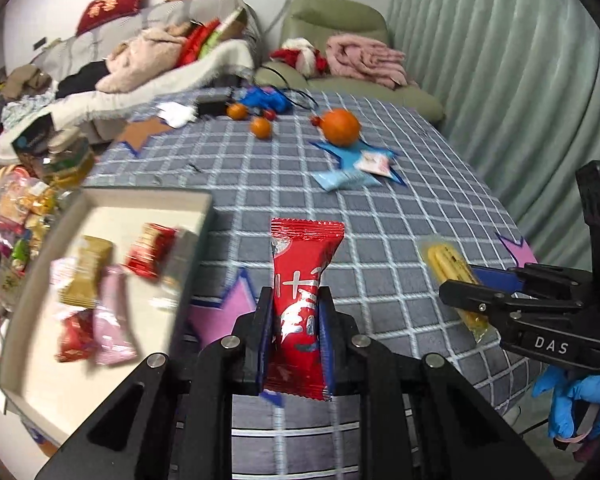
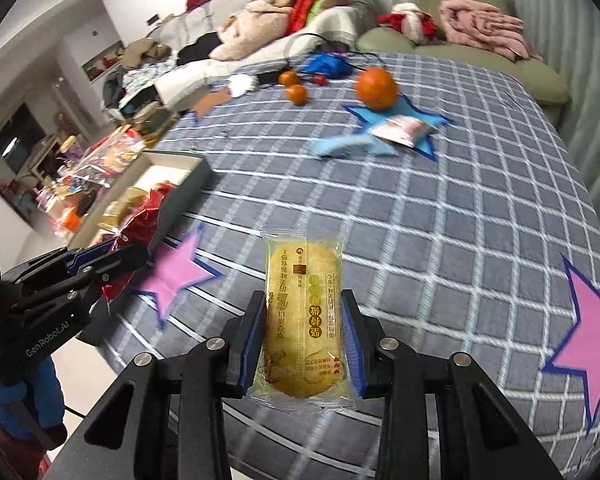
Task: Organize snacks
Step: 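Carry both snacks over the white tray and open both tools to drop them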
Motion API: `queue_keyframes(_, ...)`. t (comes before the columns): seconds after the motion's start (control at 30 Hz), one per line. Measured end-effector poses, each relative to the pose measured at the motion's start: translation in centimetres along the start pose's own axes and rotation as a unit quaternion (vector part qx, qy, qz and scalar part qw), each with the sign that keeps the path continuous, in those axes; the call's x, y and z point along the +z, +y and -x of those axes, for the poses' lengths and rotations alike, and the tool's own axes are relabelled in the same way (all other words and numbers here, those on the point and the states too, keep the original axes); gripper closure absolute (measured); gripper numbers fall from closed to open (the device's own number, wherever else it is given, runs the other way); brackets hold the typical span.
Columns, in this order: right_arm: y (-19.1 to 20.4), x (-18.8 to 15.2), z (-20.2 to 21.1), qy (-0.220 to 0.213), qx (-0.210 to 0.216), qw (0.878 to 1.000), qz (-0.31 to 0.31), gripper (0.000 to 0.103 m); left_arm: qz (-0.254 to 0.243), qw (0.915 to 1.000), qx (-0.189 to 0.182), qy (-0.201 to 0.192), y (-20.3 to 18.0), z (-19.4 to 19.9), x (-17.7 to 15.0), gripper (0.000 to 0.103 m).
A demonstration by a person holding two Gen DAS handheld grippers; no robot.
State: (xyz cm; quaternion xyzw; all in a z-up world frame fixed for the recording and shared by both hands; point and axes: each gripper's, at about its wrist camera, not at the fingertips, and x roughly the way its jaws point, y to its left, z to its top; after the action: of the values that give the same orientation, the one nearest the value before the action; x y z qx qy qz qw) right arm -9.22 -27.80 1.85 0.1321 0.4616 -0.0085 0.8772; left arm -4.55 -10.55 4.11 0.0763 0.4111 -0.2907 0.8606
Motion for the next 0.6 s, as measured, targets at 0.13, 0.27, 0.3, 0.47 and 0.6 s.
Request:
queue_keyframes(0.13,2.9,1.8,-0.5,-0.002,0.020,1.000,0.023,0.065,0.013,0.9994,0.025,-0.018,2.9,1.6,0.6,0.081)
queue_keyframes(0.27,6.2,3.5,-1.4,-0.002,0.042,0.998,0.045,0.065,0.030,0.9976,0.056,-0.028,6.0,2.5,0.8,0.081)
queue_keyframes(0.3,6.9,3.8,-1.7,-0.001,0.047,0.998,0.051,0.065,0.035,0.9970,0.063,-0.029,6.8,2.6,0.8,0.081)
queue_keyframes(0.47,11.2,5.3,-3.5,0.011,0.071,0.994,0.084,0.065,0.069,0.9931,0.091,-0.028,11.1,2.9,-0.1,0.081)
queue_keyframes(0.6,14.2,6.2,-5.3,0.023,0.082,0.991,0.106,0.065,0.093,0.9896,0.108,-0.015,13.9,2.5,-1.2,0.081)
